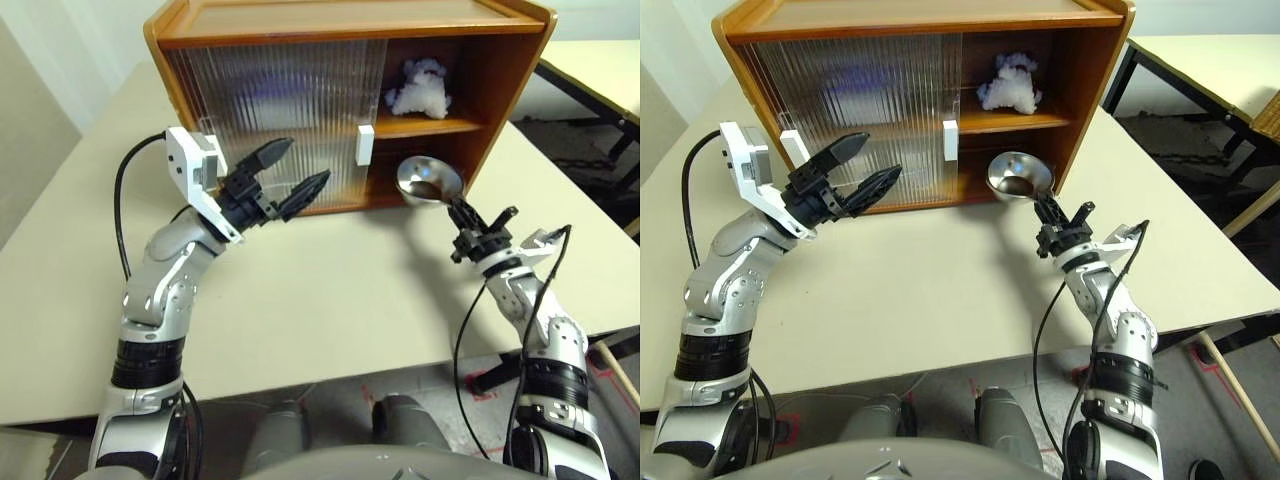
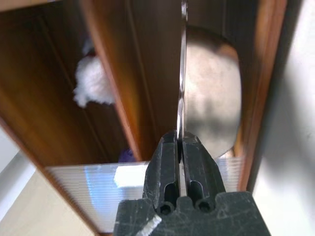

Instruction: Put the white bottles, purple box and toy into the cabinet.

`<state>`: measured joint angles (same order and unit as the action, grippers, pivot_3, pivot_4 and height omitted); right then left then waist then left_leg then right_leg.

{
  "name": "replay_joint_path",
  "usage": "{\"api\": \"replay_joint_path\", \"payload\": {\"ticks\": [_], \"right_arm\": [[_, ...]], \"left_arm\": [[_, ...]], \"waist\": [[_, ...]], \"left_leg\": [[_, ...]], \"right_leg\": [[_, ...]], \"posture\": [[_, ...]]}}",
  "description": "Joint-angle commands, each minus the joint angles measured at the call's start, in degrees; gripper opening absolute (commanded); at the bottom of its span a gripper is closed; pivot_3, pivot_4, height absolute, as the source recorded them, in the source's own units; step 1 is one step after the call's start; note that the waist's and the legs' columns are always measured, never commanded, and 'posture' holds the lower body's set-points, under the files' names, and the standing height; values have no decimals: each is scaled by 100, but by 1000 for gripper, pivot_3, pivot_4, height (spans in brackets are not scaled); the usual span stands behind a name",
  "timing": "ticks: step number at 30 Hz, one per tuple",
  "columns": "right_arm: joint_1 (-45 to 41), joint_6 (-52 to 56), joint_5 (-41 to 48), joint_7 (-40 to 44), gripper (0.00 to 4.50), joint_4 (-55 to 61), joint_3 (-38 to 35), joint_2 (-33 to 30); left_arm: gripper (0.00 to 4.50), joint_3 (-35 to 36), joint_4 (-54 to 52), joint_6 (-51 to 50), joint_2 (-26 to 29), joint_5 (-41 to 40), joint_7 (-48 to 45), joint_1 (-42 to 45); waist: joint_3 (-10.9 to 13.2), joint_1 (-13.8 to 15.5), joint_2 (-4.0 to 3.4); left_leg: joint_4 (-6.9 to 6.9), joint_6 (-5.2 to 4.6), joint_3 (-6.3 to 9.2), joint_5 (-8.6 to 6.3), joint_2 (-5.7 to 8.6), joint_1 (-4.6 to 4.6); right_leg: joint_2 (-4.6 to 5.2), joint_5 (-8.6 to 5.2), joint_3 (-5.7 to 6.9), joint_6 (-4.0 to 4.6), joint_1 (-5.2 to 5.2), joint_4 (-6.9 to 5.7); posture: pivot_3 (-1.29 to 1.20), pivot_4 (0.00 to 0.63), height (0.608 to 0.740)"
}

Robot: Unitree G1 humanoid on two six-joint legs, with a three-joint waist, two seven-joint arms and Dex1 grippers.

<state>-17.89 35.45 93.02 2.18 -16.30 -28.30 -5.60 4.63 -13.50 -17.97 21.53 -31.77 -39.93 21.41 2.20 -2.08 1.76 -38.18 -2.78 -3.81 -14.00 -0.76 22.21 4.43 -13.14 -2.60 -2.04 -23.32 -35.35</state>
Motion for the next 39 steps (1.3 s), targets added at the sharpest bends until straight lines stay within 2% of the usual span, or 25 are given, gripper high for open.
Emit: {"api": "replay_joint_path", "payload": {"ticks": [1, 15, 25, 39], "right_arm": [[-344, -83, -356, 484, 12, -634, -122, -9], [-1696, -332, -1647, 1712, 12, -2724, -523, -73], [-2641, -971, -2498, 2359, 12, -4330, -930, -189], [-3190, -1430, -3317, 2661, 12, -5300, -1388, -331]], "left_arm": [[4500, 41, -143, -68, 97, -18, 13, -30], [4500, 75, -372, -122, 200, -27, 113, -214], [4500, 170, -429, -147, 233, -41, 168, -259], [4500, 211, -567, -235, 261, -52, 248, -302]], "waist": [[0, 0, 0], [1, 16, -3], [1, 29, -3], [1, 44, -3]], "left_leg": [[0, 0, 0, 0, 0, 0], [-1, 0, 4, 0, -2, -2], [0, 0, 4, 0, -2, -1], [1, 2, 5, 0, -2, -2]], "right_leg": [[-1, 0, 0, 0, 0, -1], [-9, 3, 0, 6, -2, -9], [-9, 5, 1, 8, -2, -10], [-8, 8, 1, 12, -2, -12]], "posture": [[57, 0, 740], [90, 0, 740], [121, 0, 740], [139, 0, 740]]}}
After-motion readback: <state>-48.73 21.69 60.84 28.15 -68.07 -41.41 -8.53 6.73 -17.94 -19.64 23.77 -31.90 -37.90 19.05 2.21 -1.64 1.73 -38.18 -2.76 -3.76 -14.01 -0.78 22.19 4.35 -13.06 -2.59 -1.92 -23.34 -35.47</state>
